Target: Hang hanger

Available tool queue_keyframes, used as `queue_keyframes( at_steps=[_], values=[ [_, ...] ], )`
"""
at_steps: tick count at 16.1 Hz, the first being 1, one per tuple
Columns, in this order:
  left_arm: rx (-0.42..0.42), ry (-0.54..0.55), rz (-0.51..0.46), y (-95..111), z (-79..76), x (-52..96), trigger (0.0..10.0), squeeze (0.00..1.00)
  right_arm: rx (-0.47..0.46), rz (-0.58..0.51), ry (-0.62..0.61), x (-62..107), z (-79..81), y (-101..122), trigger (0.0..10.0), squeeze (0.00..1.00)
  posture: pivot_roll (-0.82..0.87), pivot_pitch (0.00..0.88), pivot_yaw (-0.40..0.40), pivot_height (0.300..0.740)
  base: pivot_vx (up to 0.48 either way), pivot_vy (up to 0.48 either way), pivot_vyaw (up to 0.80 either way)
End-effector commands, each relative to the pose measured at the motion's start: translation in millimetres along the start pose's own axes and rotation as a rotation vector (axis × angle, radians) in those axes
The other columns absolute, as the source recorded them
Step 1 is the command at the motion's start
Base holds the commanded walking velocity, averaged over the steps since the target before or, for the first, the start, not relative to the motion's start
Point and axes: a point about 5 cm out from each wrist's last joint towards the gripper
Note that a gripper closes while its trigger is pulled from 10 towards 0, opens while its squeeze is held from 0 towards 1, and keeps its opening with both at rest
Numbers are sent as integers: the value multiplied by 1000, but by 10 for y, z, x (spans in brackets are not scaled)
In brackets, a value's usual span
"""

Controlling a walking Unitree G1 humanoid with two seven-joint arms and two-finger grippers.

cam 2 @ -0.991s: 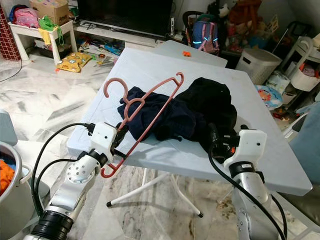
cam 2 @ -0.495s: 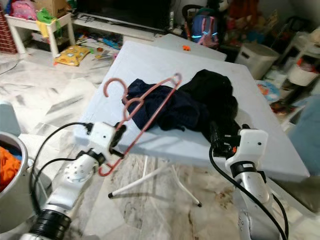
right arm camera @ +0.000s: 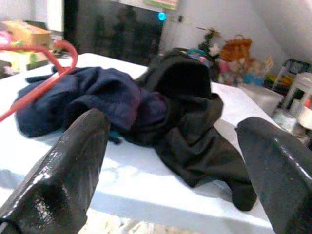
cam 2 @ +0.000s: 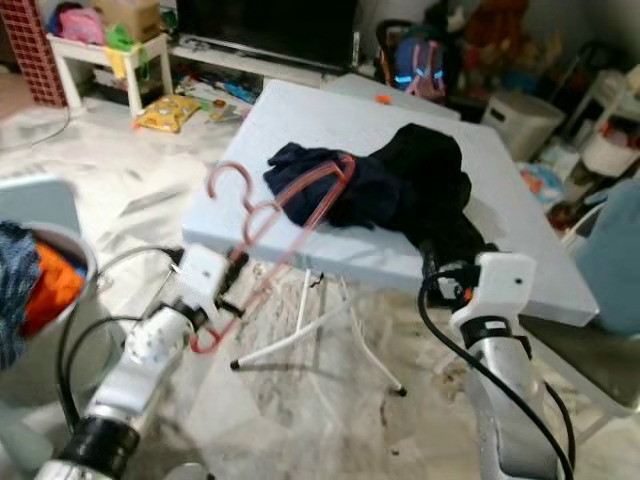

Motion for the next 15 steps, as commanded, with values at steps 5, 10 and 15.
queue_keyframes(
  at_steps=[5, 10, 15],
  values=[
    [-18, -54, -32, 62, -103, -60, 10000, 0, 53, 5, -19, -32, -155, 62, 10000, 0, 194, 0, -163, 740, -258, 0, 0],
    [-23, -99, -27, 2, -184, -7, 10000, 0, 87, 33, -10, 3, -202, 18, 10000, 0, 189, 0, -163, 740, -150, 0, 0],
    [-37, -171, -9, -54, -205, -13, 10000, 0, 133, 68, 30, 26, -194, -29, 10000, 0, 189, 0, -168, 740, 0, 0, 0]
  ],
)
Point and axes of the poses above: a point about 5 cm out from each wrist's last joint towards the gripper, its own x axis pointing back from the gripper into the wrist, its own y axis along the axis of the wrist's last joint, z = x × y, and after that the axes turned 14 degrees about -x, right-handed
